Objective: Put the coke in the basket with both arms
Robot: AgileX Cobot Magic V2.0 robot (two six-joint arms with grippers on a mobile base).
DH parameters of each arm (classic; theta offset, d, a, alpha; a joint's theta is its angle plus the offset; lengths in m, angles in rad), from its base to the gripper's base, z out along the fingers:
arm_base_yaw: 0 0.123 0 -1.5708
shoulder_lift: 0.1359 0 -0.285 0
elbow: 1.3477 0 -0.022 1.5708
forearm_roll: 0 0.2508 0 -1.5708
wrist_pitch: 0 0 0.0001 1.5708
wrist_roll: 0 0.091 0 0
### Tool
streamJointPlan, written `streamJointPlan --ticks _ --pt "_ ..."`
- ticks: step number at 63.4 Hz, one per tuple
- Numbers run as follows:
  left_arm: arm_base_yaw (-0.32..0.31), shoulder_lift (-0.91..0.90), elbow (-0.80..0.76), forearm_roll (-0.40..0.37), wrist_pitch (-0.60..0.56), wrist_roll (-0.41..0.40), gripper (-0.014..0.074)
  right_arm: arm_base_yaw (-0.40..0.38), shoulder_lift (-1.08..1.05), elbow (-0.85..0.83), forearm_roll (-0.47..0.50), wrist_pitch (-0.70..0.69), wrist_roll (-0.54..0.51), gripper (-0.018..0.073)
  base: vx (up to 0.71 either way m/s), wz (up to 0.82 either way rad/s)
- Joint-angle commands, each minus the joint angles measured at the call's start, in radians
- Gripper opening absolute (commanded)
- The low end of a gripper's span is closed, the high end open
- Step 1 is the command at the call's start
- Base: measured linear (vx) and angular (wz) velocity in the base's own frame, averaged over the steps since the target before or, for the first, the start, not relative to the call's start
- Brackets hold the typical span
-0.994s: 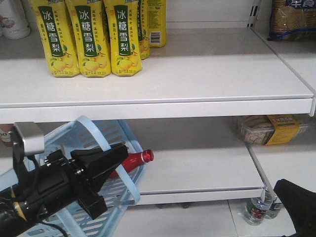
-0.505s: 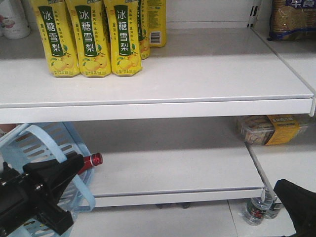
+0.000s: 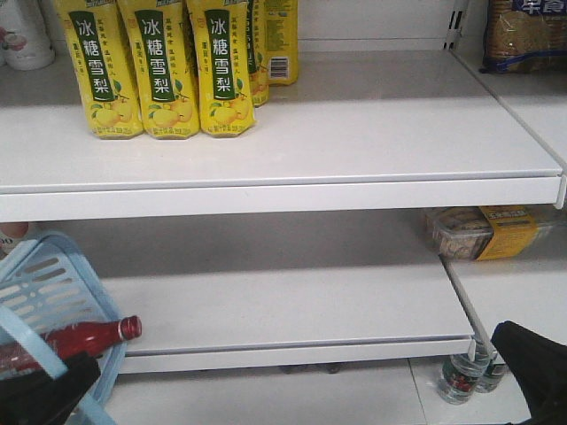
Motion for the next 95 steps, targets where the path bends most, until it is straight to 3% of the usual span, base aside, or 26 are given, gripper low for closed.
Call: streamJointPlan --ticks 1,8,32,41,54,73,95 --pt "-0.004 -0.048 0.013 0.015 -0.124 0.051 -0.0006 0.000 0.004 -0.028 -0.037 0.024 -0.007 -0.0005 0.00 0.00" --pt "-0.004 -0.096 0.065 -0.018 -0.116 0.051 -0.0006 0.000 0.004 -0.028 -0.037 0.024 -0.007 -0.0005 0.00 0.00" --pt "0.030 -0.256 0.064 -0.023 0.150 0.162 -0.0006 0.000 0.004 -0.028 -0.037 0.024 -0.007 -0.0005 0.00 0.00" --pt "0.125 -0.348 0.064 -0.023 0.247 0.162 -0.0006 0.000 0.004 -0.028 -0.037 0.024 -0.007 -0.0005 0.00 0.00" --pt "0.254 -0.426 0.064 -0.023 0.287 0.161 -0.0006 0.000 0.004 -0.028 -0.037 0.024 -0.007 -0.0005 0.00 0.00" --pt "0.438 -0.426 0.064 -0.023 0.289 0.159 -0.0006 0.000 0.004 -0.028 -0.037 0.024 -0.007 -0.0005 0.00 0.00" --pt "0.585 -0.426 0.064 -0.023 0.201 0.159 -0.0006 0.000 0.004 -0.028 -0.037 0.024 -0.007 -0.0005 0.00 0.00"
